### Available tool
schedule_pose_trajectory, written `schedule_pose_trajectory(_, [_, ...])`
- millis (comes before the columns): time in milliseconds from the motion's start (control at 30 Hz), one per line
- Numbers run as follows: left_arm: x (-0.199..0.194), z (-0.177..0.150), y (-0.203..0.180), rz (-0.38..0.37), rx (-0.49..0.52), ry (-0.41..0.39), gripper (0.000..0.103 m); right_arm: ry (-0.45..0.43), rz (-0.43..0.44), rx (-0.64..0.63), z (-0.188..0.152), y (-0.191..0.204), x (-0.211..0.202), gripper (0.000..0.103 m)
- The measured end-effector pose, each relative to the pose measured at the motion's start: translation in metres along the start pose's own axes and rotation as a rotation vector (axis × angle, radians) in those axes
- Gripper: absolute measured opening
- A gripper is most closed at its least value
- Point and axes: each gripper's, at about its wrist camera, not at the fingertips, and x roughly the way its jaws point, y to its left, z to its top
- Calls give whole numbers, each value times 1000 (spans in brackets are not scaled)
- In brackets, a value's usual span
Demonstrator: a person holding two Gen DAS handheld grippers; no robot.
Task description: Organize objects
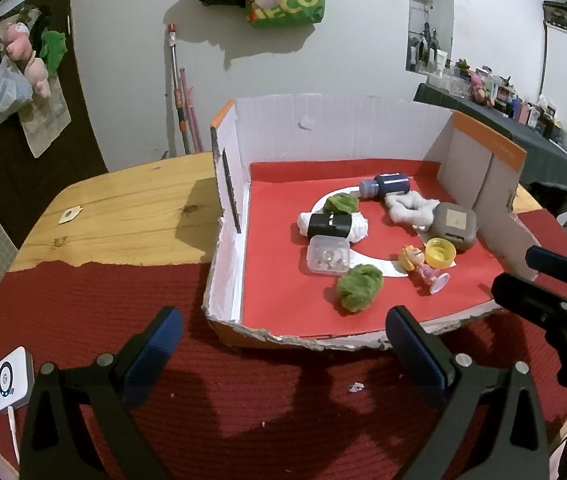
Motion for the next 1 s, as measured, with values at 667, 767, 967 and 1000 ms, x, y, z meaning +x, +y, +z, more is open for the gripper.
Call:
schedule_pose_trajectory(667, [-17, -39, -7, -32, -25, 37, 103, -9, 2, 9, -34, 5, -24, 85])
schedule_pose_trajectory(767, [-14, -46, -11, -28, -12, 46, 103, 8, -16, 11, -41, 3, -18, 85])
schedule_pose_trajectory(967, [-7, -54, -9, -26, -27, 74, 103, 34, -30, 46, -52, -8, -7, 85])
schedule_pose_trajectory(1000, [-5, -55, -9, -25, -28, 78, 103, 38, -33, 44, -53, -8, -5, 85])
